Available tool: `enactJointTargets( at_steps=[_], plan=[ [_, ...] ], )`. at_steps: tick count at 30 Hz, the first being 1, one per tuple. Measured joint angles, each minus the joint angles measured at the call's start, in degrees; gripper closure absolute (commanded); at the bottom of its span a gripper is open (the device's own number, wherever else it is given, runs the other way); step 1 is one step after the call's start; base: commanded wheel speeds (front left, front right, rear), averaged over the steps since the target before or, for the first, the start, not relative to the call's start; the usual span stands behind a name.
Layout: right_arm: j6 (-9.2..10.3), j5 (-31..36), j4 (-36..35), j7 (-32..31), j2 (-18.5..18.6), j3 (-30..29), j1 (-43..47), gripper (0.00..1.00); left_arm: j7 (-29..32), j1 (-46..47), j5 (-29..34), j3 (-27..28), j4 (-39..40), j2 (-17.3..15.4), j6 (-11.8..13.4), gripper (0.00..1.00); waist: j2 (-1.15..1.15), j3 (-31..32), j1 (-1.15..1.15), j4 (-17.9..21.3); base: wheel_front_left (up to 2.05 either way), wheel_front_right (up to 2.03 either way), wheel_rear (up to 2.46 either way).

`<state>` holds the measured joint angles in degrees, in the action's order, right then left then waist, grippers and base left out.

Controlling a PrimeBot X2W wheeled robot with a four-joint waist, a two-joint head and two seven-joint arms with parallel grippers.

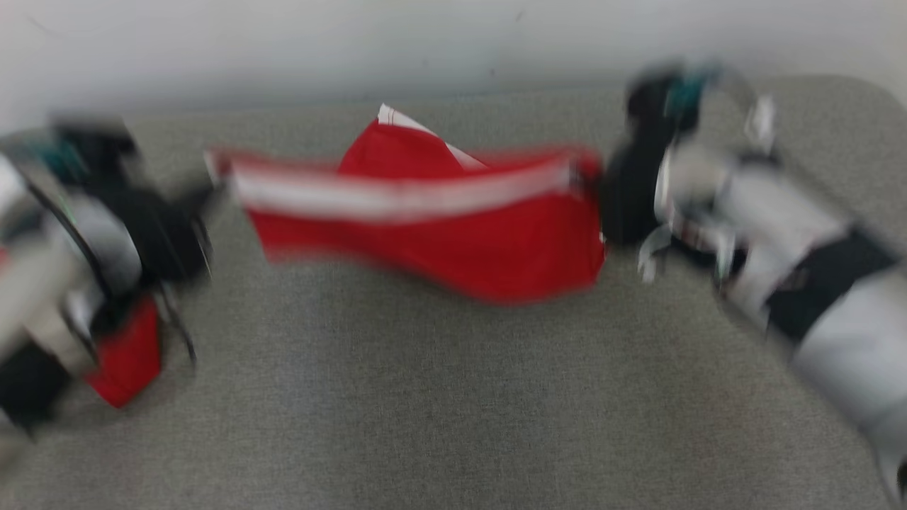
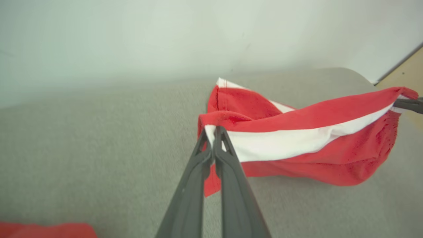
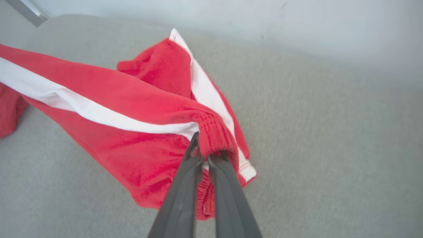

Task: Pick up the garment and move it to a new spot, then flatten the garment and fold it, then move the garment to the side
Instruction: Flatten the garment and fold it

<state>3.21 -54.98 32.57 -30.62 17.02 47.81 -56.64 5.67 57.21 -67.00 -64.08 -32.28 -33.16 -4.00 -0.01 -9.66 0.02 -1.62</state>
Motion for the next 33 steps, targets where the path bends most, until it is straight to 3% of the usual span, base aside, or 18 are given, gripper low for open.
enactJointTargets(
  at_steps=[2, 5, 8, 9, 12, 16, 18, 20, 33],
  plan=[
    [0.07, 1.5, 1.7, 2.6, -1.4, -3.0, -9.0, 1.00, -1.4, 9.5, 1.5, 3.7, -2.7, 0.6, 0.9, 1.00, 0.00, -1.6, 0.00, 0.1, 0.00, 0.00, 0.00],
    [0.53, 6.4, 2.3, 14.9, -2.2, -9.8, -22.6, 1.00, -11.9, 21.5, 3.5, 13.2, -3.7, 2.1, 5.1, 1.00, 0.00, -4.0, 0.00, 0.1, 0.00, 0.00, 0.00],
    [-1.59, 9.8, 0.4, 22.2, -1.4, -9.6, -27.2, 1.00, -18.0, 23.8, 7.2, 14.2, -0.3, 1.4, 7.0, 1.00, 0.02, -6.4, -0.04, 0.0, 0.00, 0.00, 0.00],
    [-2.83, 11.1, -0.2, 24.1, -1.3, -8.4, -26.7, 1.00, -20.0, 22.5, 8.3, 13.8, 1.1, 0.8, 7.7, 1.00, 0.02, -7.2, -0.03, 0.0, 0.00, 0.00, 0.00],
    [-3.58, 12.2, 0.5, 29.4, -1.3, -6.9, -19.1, 1.00, -21.1, 15.9, 8.1, 13.2, 1.8, 0.8, 8.2, 1.00, -0.01, -9.7, 0.01, -0.2, 0.00, 0.00, 0.00],
    [-5.09, 12.1, 2.7, 34.8, -0.7, -5.7, -8.5, 1.00, -19.8, 5.0, 7.7, 9.0, 1.0, 2.4, 7.5, 1.00, -0.01, -12.1, 0.01, -0.6, 0.00, 0.00, 0.00],
    [-6.37, 11.4, 3.4, 36.2, -0.6, -4.9, -5.2, 1.00, -19.7, 1.5, 7.4, 6.9, 0.2, 2.5, 5.8, 1.00, -0.01, -12.5, 0.00, -1.1, 0.00, 0.00, 0.00],
    [-7.36, 11.5, 4.4, 36.6, -0.8, -2.8, -1.8, 1.00, -19.7, -1.2, 7.4, 5.5, -0.8, 2.6, 5.3, 1.00, -0.01, -12.4, 0.00, -1.4, 0.00, 0.00, 0.00],
    [-9.29, 8.0, 7.7, 38.4, -2.3, 0.7, 13.5, 1.00, -19.8, -13.7, 6.9, 2.4, -3.1, 2.9, 4.5, 1.00, 0.01, -6.4, -0.03, -0.9, 0.00, 0.00, 0.00]
  ],
)
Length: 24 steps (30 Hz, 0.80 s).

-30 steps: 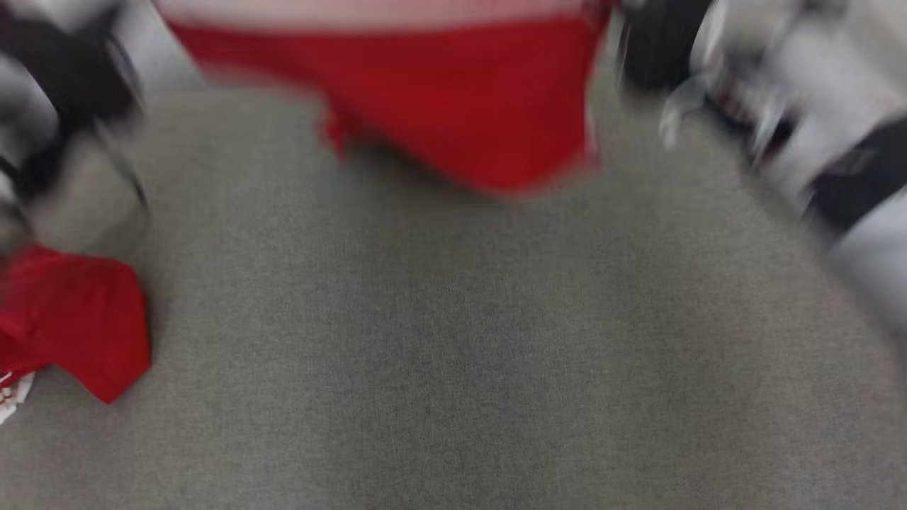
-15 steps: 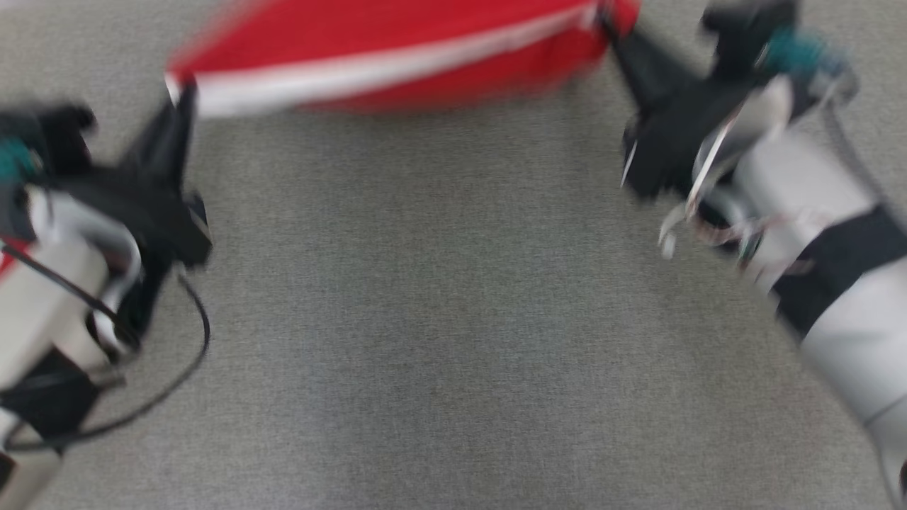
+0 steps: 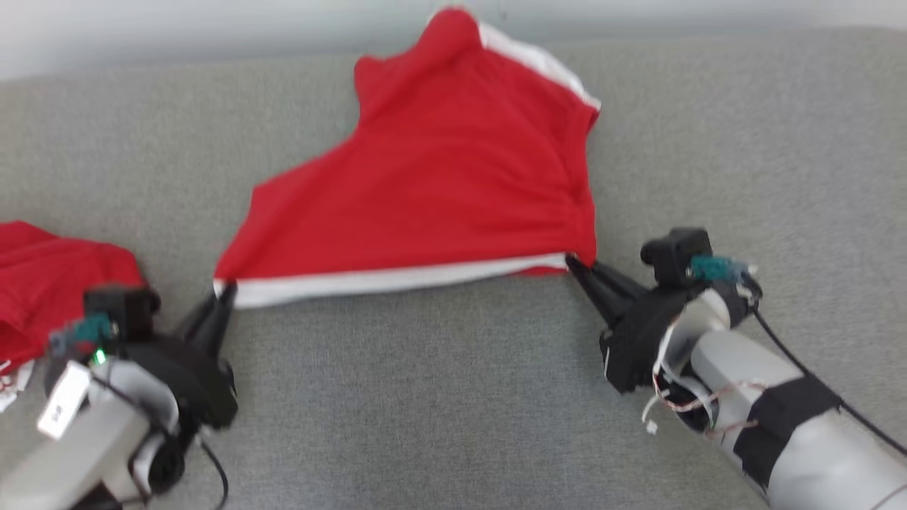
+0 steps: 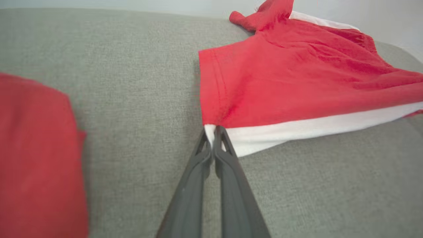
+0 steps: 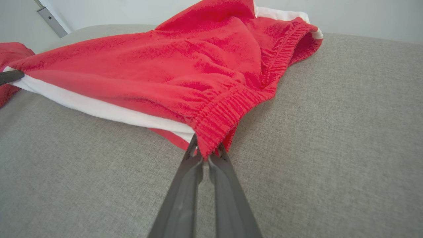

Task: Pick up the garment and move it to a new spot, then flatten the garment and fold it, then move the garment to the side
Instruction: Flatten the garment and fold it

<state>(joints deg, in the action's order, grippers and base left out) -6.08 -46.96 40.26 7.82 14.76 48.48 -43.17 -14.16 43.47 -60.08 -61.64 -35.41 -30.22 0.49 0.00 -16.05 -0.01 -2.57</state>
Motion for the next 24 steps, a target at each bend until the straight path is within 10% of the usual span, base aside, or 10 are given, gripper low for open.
enactJointTargets(
  at_steps=[24],
  plan=[
    [0.23, -4.5, -2.4, 0.0, 4.7, 1.8, 20.1, 1.00, 0.0, -17.6, -1.9, -3.2, 5.1, 3.4, 4.6, 1.00, 0.01, 15.9, 0.00, -0.7, 0.00, 0.00, 0.00]
  ],
)
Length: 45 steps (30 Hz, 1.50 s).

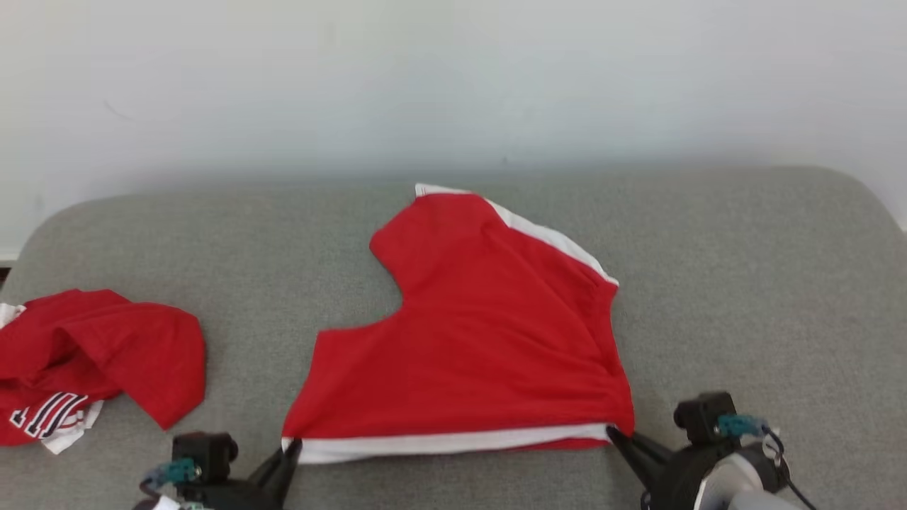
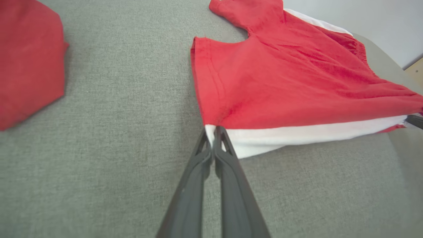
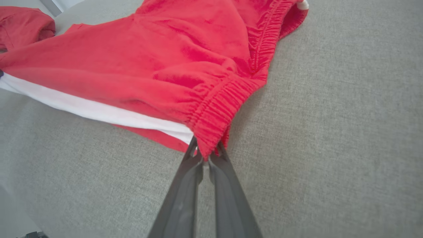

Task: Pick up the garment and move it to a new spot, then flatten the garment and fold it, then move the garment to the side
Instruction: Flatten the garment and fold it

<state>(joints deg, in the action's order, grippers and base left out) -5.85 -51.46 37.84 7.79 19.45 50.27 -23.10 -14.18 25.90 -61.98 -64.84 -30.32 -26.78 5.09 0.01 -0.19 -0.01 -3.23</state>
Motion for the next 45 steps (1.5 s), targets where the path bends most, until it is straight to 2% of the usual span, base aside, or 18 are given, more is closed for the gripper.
enactJointTargets(
  at_steps=[7, 14, 25, 34, 37, 40, 41, 42, 45],
  plan=[
    [2.14, -0.6, -3.5, 0.1, 0.6, -0.1, 3.7, 1.00, 0.0, -5.3, -0.3, -0.6, 2.1, -1.1, 0.9, 1.00, 0.00, 2.4, 0.00, -1.1, 0.00, 0.00, 0.00],
    [4.43, -1.0, -5.8, 0.2, 0.6, 0.0, 5.4, 1.00, 0.0, -5.5, -0.5, 0.1, 3.0, -1.3, 1.5, 1.00, -0.01, 2.4, 0.01, -0.9, 0.00, 0.00, 0.00],
    [6.58, -1.1, -10.2, -1.0, 2.0, -0.1, 6.3, 1.00, 0.0, -5.7, -0.5, 1.1, 3.9, -1.7, 1.9, 1.00, -0.01, 1.9, 0.01, -0.4, 0.00, 0.00, 0.00],
    [8.90, -0.6, -12.6, -5.2, 2.1, 0.1, 3.3, 1.00, -0.1, -4.3, 0.8, 3.2, 4.4, -2.1, 2.0, 1.00, -0.01, 0.0, 0.01, 0.0, 0.00, 0.00, 0.00],
    [9.37, -0.3, -13.2, -7.8, 2.1, 0.3, 0.1, 1.00, 0.1, -2.4, 1.0, 3.5, 4.4, -2.2, 2.0, 1.00, -0.01, -1.1, 0.01, 0.2, 0.00, 0.00, 0.00],
    [9.16, -0.5, -13.2, -12.8, 1.9, 1.2, -3.6, 1.00, 3.1, 1.3, 1.7, 3.1, 4.6, -2.6, 1.9, 1.00, -0.01, -2.5, 0.02, 0.4, 0.00, 0.00, 0.00],
    [8.61, -0.6, -12.8, -15.3, 1.8, 1.8, -5.3, 1.00, 4.9, 2.9, 1.8, 2.9, 4.8, -3.0, 1.1, 1.00, -0.01, -3.0, 0.02, 0.4, 0.00, 0.00, 0.00],
    [8.61, -0.6, -12.8, -15.3, 1.8, 1.8, -5.3, 1.00, 4.9, 2.9, 1.8, 2.9, 4.8, -3.0, 1.1, 1.00, -0.01, -3.0, 0.02, 0.4, 0.00, 0.00, 0.00],
    [6.92, -2.0, -10.8, -23.5, 0.8, 2.7, -13.0, 1.00, 12.0, 9.5, -2.2, 3.7, 5.4, -4.0, -5.9, 1.00, -0.02, -4.9, 0.02, 0.7, 0.00, 0.00, 0.00]
  ],
)
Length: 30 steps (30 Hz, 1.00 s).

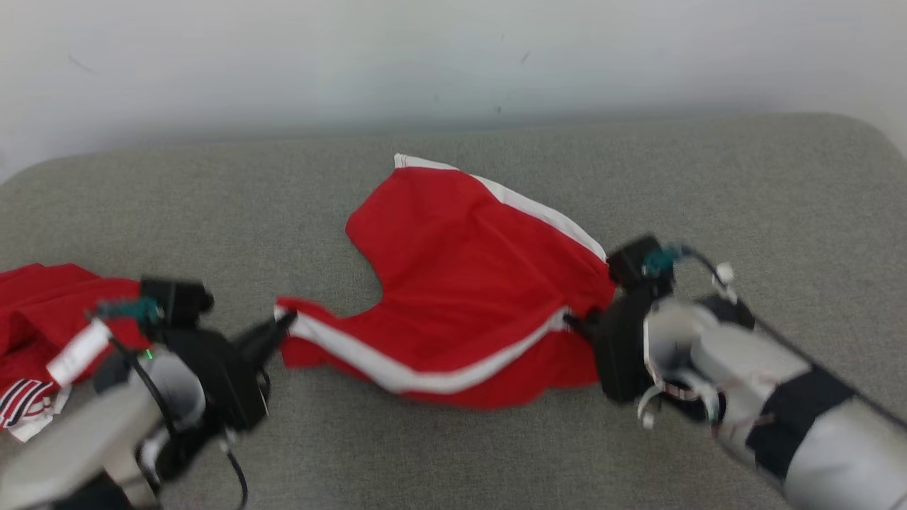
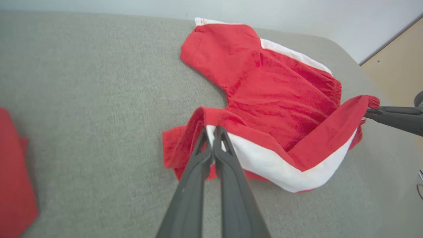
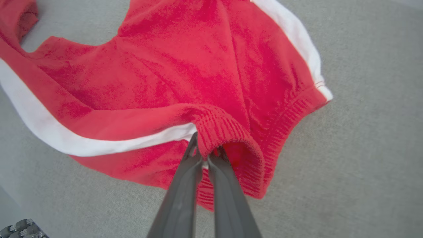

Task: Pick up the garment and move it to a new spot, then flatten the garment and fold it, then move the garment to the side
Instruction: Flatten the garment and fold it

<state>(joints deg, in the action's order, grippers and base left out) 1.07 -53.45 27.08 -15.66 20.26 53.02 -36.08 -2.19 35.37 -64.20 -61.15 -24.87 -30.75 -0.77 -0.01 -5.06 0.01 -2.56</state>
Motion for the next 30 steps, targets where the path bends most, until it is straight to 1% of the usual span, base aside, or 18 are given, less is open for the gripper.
enactJointTargets(
  at_steps=[2, 3, 5, 6, 7, 8, 10, 11, 12, 13, 14, 17, 19, 21, 24, 25, 27, 30],
  plan=[
    [-0.30, 0.0, 2.6, -5.8, -1.1, 0.3, -7.8, 1.00, 4.6, 6.7, -0.8, 0.7, -1.1, -0.8, -2.4, 1.00, -0.01, -1.4, 0.00, 0.2, 0.00, 0.00, 0.00],
    [-0.31, -0.3, 4.2, -7.9, -1.9, -0.6, -11.9, 1.00, 6.7, 10.6, -1.8, 2.2, -2.5, -0.9, -3.3, 1.00, -0.01, -2.1, 0.01, 0.2, 0.00, 0.00, 0.00],
    [0.36, -0.5, 7.5, -10.7, -3.9, -2.8, -21.4, 1.00, 9.1, 19.6, -3.5, 6.1, -6.1, -0.6, -3.1, 1.00, -0.01, -3.6, 0.01, 0.4, 0.00, 0.00, 0.00],
    [0.56, -0.4, 8.8, -10.9, -5.0, -4.3, -26.3, 1.00, 9.7, 24.5, -3.2, 7.5, -8.0, -0.5, -2.4, 1.00, -0.01, -4.4, 0.01, 0.4, 0.00, 0.00, 0.00],
    [0.82, 0.0, 10.1, -9.7, -6.1, -6.3, -30.9, 1.00, 9.0, 29.2, -1.5, 8.9, -9.9, -0.5, -1.2, 1.00, -0.01, -5.2, 0.02, 0.5, 0.00, 0.00, 0.00],
    [1.00, 1.9, 10.4, -6.7, -6.9, -9.0, -35.3, 1.00, 6.6, 33.9, 1.1, 10.8, -11.4, -0.2, 0.2, 1.00, -0.01, -6.0, 0.02, 0.5, 0.00, 0.00, 0.00],
    [1.99, 5.1, 11.4, 1.1, -7.7, -13.3, -43.3, 1.00, 0.8, 41.3, 2.8, 15.5, -12.4, 0.6, 2.5, 1.00, 0.00, -7.6, 0.01, 0.5, 0.00, 0.00, 0.00],
    [1.99, 5.2, 11.8, 3.8, -7.8, -14.5, -46.7, 1.00, -1.6, 43.7, 3.6, 16.4, -12.1, 0.9, 2.9, 1.00, 0.00, -8.4, 0.01, 0.4, 0.00, 0.00, 0.00],
    [1.49, 5.6, 11.7, 6.1, -7.5, -14.4, -48.6, 1.00, -2.7, 44.6, 4.6, 16.4, -11.4, 1.1, 2.8, 1.00, 0.01, -9.2, 0.00, 0.4, 0.00, 0.00, 0.00],
    [-0.78, 7.2, 10.4, 8.6, -6.7, -13.2, -49.2, 1.00, -4.4, 44.3, 5.7, 16.1, -10.5, 1.2, 2.9, 1.00, 0.02, -10.0, -0.01, 0.3, 0.00, 0.00, 0.00],
    [-2.50, 8.7, 9.4, 10.5, -6.0, -11.9, -48.6, 1.00, -6.5, 42.9, 6.7, 15.9, -9.0, 1.0, 3.5, 1.00, 0.01, -10.8, -0.01, 0.2, 0.00, 0.00, 0.00],
    [-4.54, 10.3, 9.8, 14.9, -5.8, -9.0, -41.8, 1.00, -9.0, 35.1, 6.1, 14.4, -7.7, 1.5, 3.1, 1.00, -0.01, -13.3, 0.02, -0.3, 0.00, 0.00, 0.00],
    [-5.83, 10.4, 11.6, 17.7, -5.8, -7.7, -35.5, 1.00, -10.1, 28.3, 5.6, 12.8, -8.6, 1.5, 2.0, 1.00, -0.02, -14.7, 0.04, -0.6, 0.00, 0.00, 0.00],
    [-6.11, 10.1, 13.2, 20.2, -5.5, -7.4, -30.4, 1.00, -10.4, 22.9, 5.2, 10.7, -9.9, 1.6, 1.4, 1.00, -0.02, -15.6, 0.03, -0.9, 0.00, 0.00, 0.00],
    [-6.45, 9.9, 13.8, 23.4, -4.8, -6.6, -25.5, 1.00, -10.4, 18.5, 5.2, 9.2, -11.1, 2.6, 0.7, 1.00, -0.01, -15.9, 0.01, -1.5, 0.00, 0.00, 0.00],
    [-6.69, 9.9, 14.0, 24.3, -4.8, -6.4, -24.0, 1.00, -10.5, 17.3, 5.2, 8.8, -11.4, 2.6, 0.7, 1.00, -0.02, -15.7, 0.02, -1.6, 0.00, 0.00, 0.00],
    [-6.70, 8.9, 14.5, 26.2, -5.3, -6.3, -20.9, 1.00, -10.5, 15.0, 5.2, 7.8, -11.8, 2.6, -0.3, 1.00, -0.01, -15.1, 0.00, -1.6, 0.00, 0.00, 0.00],
    [-7.21, 8.1, 15.3, 28.1, -6.3, -5.2, -15.7, 1.00, -11.0, 11.5, 5.6, 6.6, -12.7, 3.1, -0.3, 1.00, 0.00, -13.6, -0.01, -1.4, 0.00, 0.00, 0.00]
  ],
)
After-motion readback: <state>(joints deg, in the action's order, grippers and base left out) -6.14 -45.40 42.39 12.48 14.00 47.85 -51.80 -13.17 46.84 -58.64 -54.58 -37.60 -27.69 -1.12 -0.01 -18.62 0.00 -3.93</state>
